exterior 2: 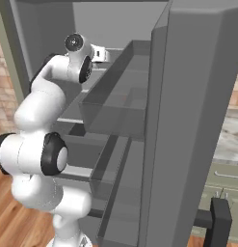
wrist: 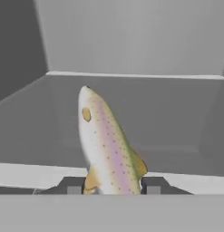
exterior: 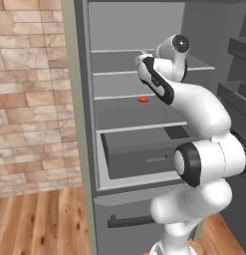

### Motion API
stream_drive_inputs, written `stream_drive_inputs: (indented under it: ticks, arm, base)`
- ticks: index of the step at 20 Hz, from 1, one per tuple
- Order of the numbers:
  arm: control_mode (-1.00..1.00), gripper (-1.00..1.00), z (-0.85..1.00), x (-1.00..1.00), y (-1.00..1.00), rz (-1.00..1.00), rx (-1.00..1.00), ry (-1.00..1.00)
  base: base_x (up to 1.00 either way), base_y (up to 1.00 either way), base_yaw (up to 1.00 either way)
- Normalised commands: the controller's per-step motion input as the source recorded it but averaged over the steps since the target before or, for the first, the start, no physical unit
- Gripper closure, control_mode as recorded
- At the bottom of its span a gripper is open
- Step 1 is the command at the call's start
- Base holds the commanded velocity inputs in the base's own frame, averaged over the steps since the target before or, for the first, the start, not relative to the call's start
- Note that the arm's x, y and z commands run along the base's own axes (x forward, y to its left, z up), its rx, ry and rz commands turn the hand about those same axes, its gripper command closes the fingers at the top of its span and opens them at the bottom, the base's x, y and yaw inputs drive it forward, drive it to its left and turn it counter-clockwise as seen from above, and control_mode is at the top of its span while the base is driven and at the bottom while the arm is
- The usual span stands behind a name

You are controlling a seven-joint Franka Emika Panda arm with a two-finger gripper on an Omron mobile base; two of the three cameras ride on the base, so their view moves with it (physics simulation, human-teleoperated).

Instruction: Take the fish out of the fridge, briefly rinse it in the sink, and place it on the tray next to the sink.

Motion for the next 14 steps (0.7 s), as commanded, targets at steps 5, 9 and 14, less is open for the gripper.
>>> stream_drive_inputs:
  ticks: [5,9,14]
  arm:
    - [-1.0,1.0,0.53,-1.0,0.28,0.0,0.11,0.01]
    - [-1.0,1.0,0.18,-1.0,0.17,-0.01,0.17,0.36]
    - [-1.0,1.0,-0.48,-1.0,0.23,-0.01,0.07,0.72]
  base:
    - [0.0,0.0,0.0]
    - [0.0,0.0,0.0]
    - [0.0,0.0,0.0]
